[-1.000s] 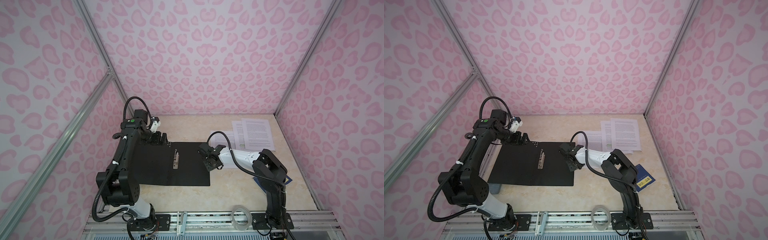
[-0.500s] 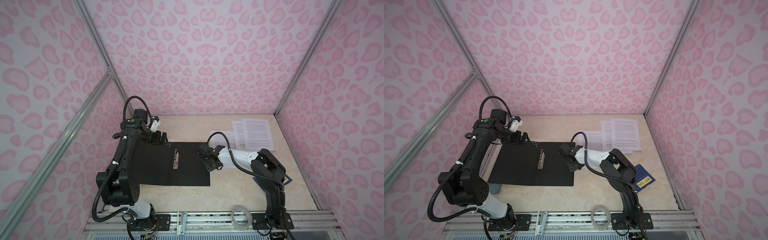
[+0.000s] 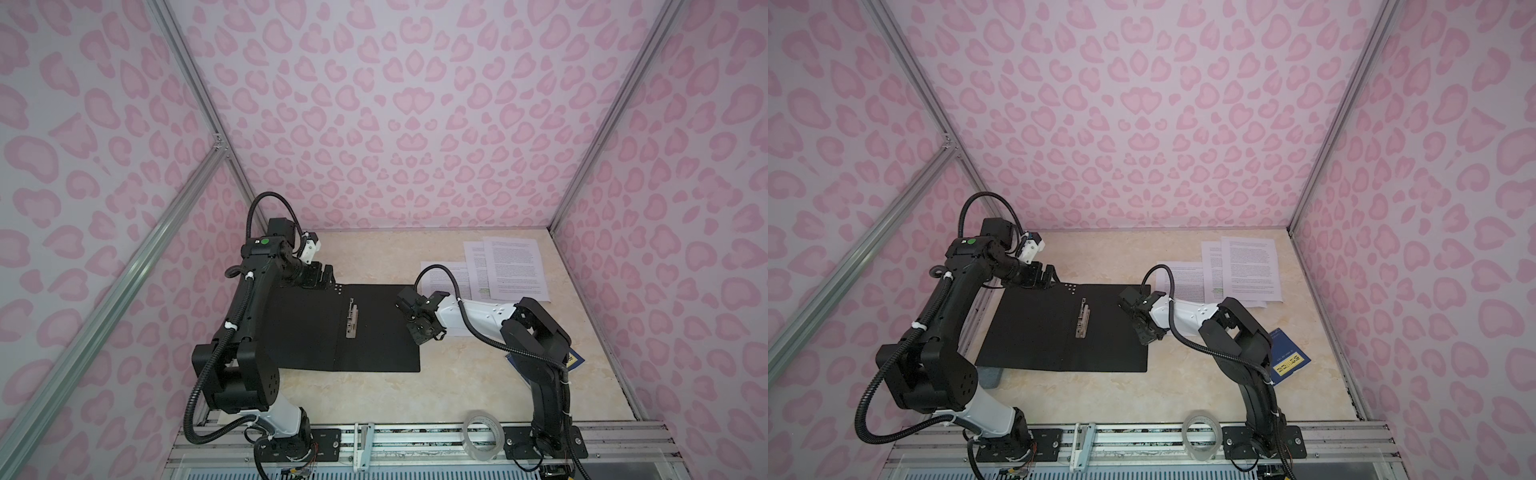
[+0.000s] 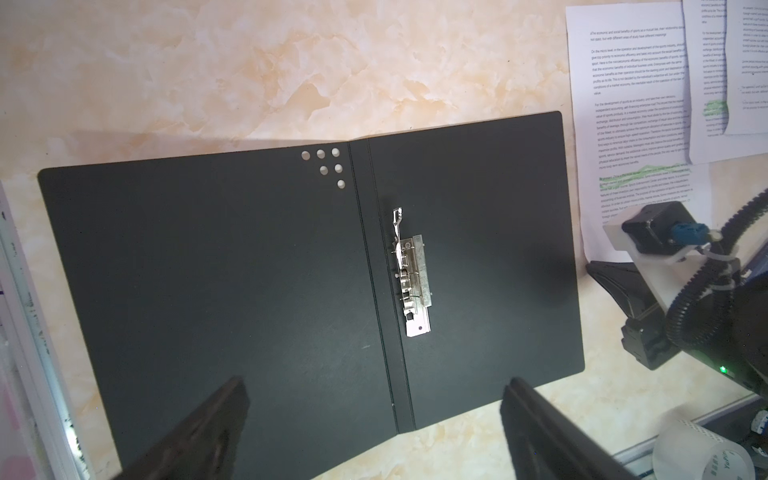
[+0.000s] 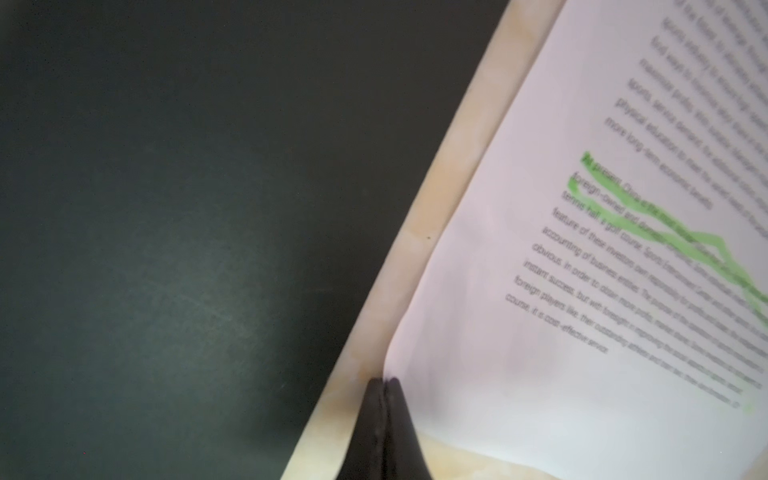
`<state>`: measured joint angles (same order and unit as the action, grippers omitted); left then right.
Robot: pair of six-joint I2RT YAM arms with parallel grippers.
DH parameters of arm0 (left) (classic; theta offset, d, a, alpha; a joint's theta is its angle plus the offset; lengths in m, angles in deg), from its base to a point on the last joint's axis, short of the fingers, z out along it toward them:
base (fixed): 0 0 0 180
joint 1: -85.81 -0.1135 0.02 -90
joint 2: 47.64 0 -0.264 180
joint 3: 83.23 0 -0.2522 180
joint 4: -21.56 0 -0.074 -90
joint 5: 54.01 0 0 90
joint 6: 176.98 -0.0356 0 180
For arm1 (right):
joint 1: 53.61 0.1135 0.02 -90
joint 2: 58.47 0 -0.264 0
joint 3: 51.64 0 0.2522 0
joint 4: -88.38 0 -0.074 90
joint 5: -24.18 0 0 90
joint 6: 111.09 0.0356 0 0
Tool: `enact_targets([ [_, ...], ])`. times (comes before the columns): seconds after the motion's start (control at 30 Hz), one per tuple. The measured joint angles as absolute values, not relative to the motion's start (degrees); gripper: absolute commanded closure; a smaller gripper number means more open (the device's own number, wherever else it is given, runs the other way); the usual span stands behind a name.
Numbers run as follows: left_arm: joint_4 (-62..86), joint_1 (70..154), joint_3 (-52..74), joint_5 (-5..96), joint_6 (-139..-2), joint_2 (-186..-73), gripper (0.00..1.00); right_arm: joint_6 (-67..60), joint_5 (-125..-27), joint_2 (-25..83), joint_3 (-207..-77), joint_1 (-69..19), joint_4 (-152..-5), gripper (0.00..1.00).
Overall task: Put the files into the folder
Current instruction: 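Drag the printed sheet onto the open black folder with the right gripper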
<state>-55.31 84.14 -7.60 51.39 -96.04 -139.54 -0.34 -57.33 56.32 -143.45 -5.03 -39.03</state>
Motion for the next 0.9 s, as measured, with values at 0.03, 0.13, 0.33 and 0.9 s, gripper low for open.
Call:
enact_targets([
  [0.03,-55.3,84.2,-7.8,51.4,-96.0,-139.5,0.02,-0.3,-57.3,56.3,-143.4,-5.1,-39.1,1.0],
  [0.13,-55.3,84.2,-8.1,51.3,-96.0,-139.5,0.02,-0.7,-57.8,56.2,-143.4,-5.3,-39.1,1.0],
  [0.33,-55.4,84.3,-9.9,51.1,-95.6,-139.6,0.02,-1.2,-59.6,53.2,-143.5,-5.4,-38.8,1.0],
  [0.9,-55.6,84.4,-12.3,51.2,-94.9,-138.4,0.02,-2.9,-70.6,52.7,-153.8,0.7,-36.4,1.0],
])
